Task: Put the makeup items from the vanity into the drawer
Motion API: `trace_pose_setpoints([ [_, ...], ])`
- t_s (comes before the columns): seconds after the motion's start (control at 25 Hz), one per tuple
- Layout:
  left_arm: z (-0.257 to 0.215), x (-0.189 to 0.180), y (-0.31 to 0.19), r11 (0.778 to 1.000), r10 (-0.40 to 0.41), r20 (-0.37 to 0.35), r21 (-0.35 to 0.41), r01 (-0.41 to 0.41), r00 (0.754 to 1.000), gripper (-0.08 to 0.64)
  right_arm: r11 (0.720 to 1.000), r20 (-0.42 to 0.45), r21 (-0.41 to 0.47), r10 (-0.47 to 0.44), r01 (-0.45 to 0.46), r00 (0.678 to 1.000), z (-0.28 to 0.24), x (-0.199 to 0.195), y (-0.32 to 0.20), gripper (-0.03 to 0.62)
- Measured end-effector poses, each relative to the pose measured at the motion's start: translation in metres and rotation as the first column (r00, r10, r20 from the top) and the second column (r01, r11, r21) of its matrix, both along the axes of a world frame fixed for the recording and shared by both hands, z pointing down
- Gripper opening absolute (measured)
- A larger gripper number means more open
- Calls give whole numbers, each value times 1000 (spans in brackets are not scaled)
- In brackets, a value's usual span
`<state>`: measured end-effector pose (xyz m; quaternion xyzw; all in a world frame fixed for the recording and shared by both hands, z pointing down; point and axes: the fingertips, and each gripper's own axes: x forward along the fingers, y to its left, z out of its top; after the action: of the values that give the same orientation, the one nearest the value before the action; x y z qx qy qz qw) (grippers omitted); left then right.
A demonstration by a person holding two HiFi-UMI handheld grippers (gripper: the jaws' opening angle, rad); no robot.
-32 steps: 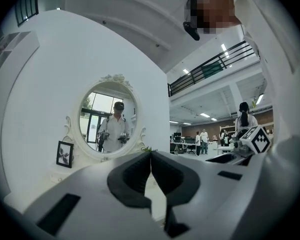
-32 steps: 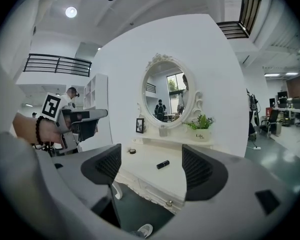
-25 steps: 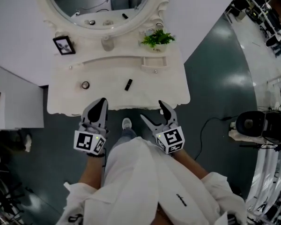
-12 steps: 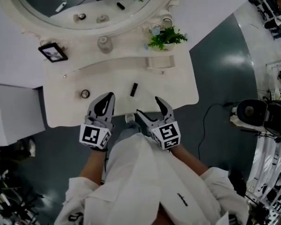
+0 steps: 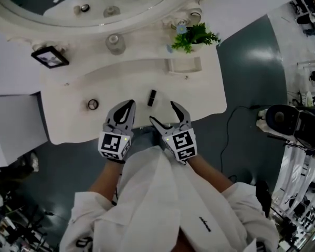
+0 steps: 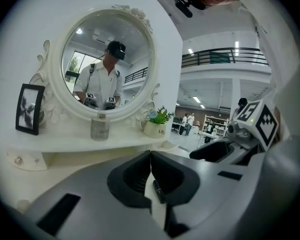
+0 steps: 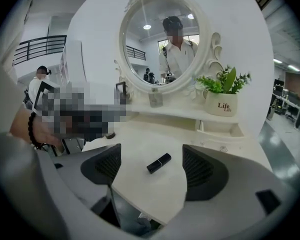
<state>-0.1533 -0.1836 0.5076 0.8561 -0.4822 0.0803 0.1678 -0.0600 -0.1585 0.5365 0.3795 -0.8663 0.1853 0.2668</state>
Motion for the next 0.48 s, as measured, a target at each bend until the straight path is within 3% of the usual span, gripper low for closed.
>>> trace_pose_setpoints([
  [0.48, 43, 5, -17, 995, -41, -15, -87, 39, 999, 28, 994, -102, -101, -59, 49, 993, 64, -13, -21, 393],
])
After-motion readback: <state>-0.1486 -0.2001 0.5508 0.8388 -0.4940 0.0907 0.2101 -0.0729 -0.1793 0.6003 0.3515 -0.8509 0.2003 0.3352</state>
